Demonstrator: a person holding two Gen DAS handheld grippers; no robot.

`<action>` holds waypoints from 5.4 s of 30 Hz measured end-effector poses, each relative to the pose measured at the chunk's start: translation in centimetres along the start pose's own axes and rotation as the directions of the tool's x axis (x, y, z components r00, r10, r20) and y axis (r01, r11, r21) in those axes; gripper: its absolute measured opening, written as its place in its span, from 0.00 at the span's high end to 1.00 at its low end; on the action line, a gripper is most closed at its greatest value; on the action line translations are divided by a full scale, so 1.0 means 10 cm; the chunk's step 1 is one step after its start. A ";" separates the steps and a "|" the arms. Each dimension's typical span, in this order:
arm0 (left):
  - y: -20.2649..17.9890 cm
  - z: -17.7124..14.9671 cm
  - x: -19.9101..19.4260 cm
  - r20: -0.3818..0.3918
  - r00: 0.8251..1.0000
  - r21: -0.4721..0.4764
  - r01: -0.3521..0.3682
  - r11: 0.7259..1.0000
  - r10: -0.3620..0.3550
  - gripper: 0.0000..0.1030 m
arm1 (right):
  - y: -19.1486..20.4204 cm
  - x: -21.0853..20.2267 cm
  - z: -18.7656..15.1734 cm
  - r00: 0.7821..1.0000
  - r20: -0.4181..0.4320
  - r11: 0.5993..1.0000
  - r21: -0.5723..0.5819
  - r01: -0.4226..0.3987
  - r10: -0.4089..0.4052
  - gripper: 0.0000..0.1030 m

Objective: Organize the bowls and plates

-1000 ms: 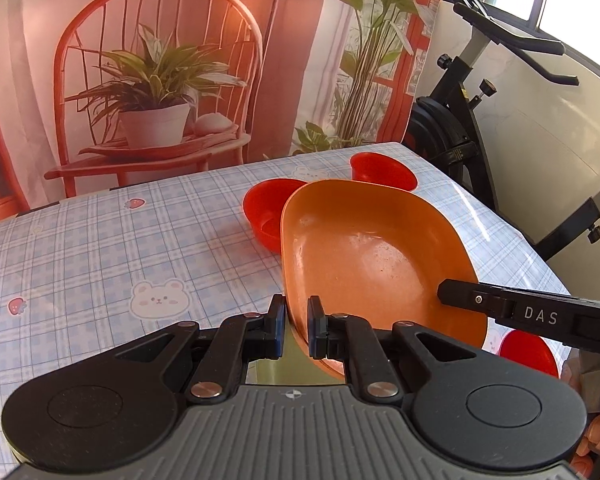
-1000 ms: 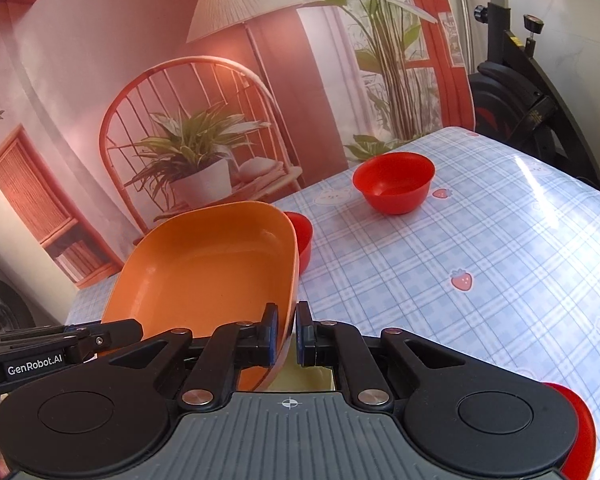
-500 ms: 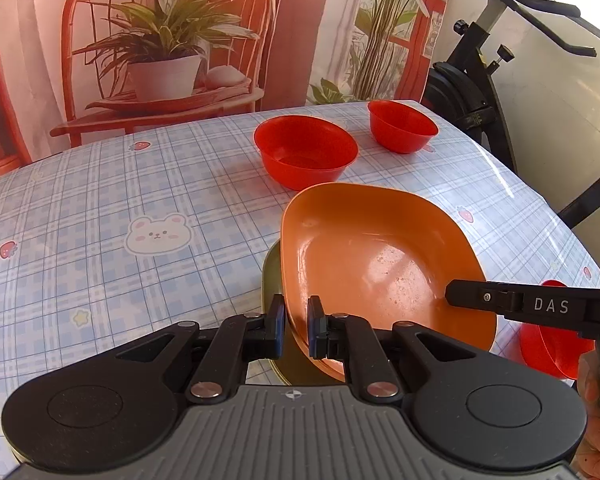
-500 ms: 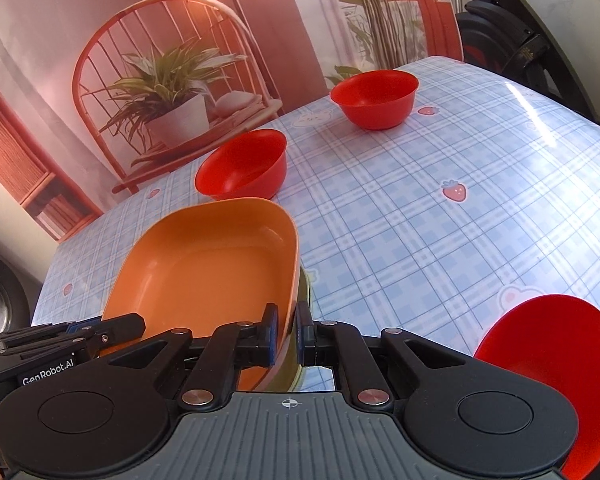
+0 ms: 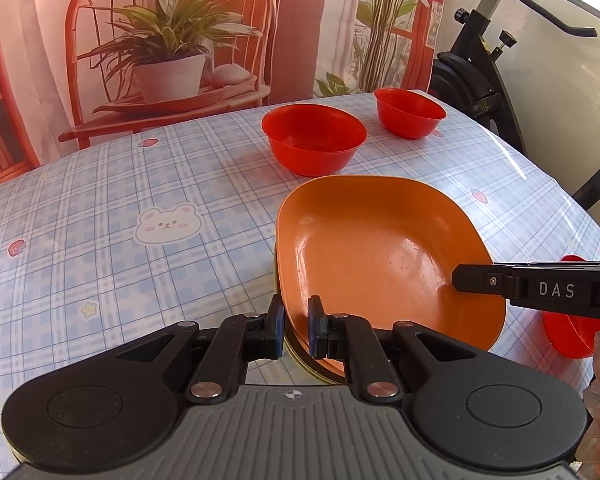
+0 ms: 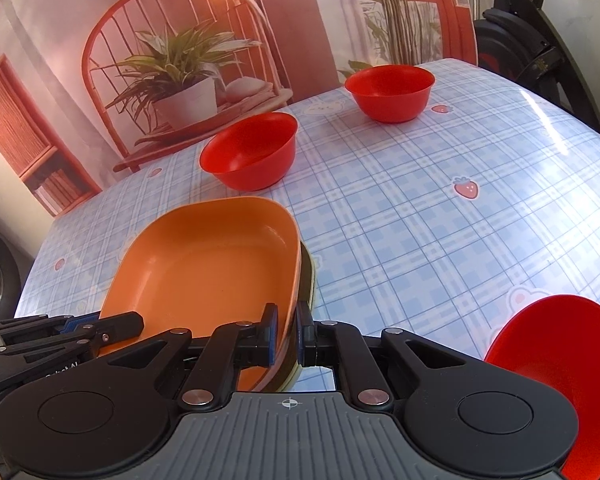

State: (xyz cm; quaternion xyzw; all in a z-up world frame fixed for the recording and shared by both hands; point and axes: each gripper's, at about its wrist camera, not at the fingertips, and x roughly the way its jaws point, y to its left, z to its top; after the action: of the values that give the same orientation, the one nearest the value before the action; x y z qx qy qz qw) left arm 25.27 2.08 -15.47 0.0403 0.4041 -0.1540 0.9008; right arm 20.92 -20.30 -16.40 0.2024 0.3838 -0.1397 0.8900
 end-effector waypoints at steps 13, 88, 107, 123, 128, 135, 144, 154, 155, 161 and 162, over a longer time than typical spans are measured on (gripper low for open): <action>0.02 -0.09 -0.01 0.046 0.999 -0.035 -0.023 0.999 0.025 0.84 | 0.01 -0.03 -0.02 1.000 0.015 1.000 -0.031 0.006 -0.006 0.88; 0.08 -0.39 -0.50 0.195 0.973 -0.278 -0.064 0.958 0.121 0.52 | 0.14 -0.41 -0.15 0.991 0.133 0.992 -0.126 -0.003 0.020 0.60; -0.86 0.03 -0.52 0.174 0.971 0.006 0.163 0.987 -0.161 0.51 | -0.67 -1.18 -0.04 0.962 0.270 0.988 -0.126 0.089 -0.052 0.45; -1.45 -0.10 -0.10 0.033 0.964 0.141 0.257 0.956 -0.264 0.51 | -1.28 -1.23 -0.25 0.969 0.214 0.990 -0.040 0.137 -0.126 0.50; -1.51 -0.13 0.00 -0.003 0.961 0.135 0.275 0.952 -0.277 0.51 | -1.38 -1.18 -0.30 0.972 0.194 0.990 -0.021 0.142 -0.135 0.55; -1.55 -0.17 0.14 -0.052 0.953 0.103 0.303 0.948 -0.299 0.51 | -1.42 -1.10 -0.35 0.969 0.171 0.983 -0.009 0.182 -0.178 0.60; -1.63 -0.22 0.24 -0.078 0.939 0.099 0.342 0.934 -0.335 0.52 | -1.54 -0.97 -0.41 0.975 0.103 0.980 0.047 0.193 -0.197 0.71; -1.57 -0.23 0.32 -0.100 0.932 0.032 0.352 0.935 -0.347 0.78 | -1.58 -0.95 -0.44 0.980 0.087 0.982 0.078 0.170 -0.177 0.87; -1.56 -0.24 0.33 -0.100 0.930 0.028 0.357 0.934 -0.353 0.81 | -1.58 -0.95 -0.44 0.980 0.087 0.982 0.078 0.172 -0.178 0.87; -1.54 -0.25 0.31 -0.090 0.932 0.015 0.353 0.936 -0.350 0.83 | -1.60 -0.95 -0.44 0.982 0.086 0.983 0.099 0.158 -0.167 0.93; -1.53 -0.25 0.31 -0.088 0.933 0.010 0.351 0.936 -0.349 0.84 | -1.59 -0.95 -0.43 0.983 0.087 0.983 0.099 0.154 -0.163 0.93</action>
State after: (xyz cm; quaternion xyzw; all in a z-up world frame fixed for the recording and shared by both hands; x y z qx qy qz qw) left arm 20.68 -12.73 -18.62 -0.0144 0.4406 -0.3150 0.8405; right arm 5.42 -31.39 -16.10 0.2050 0.3492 -0.2373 0.8830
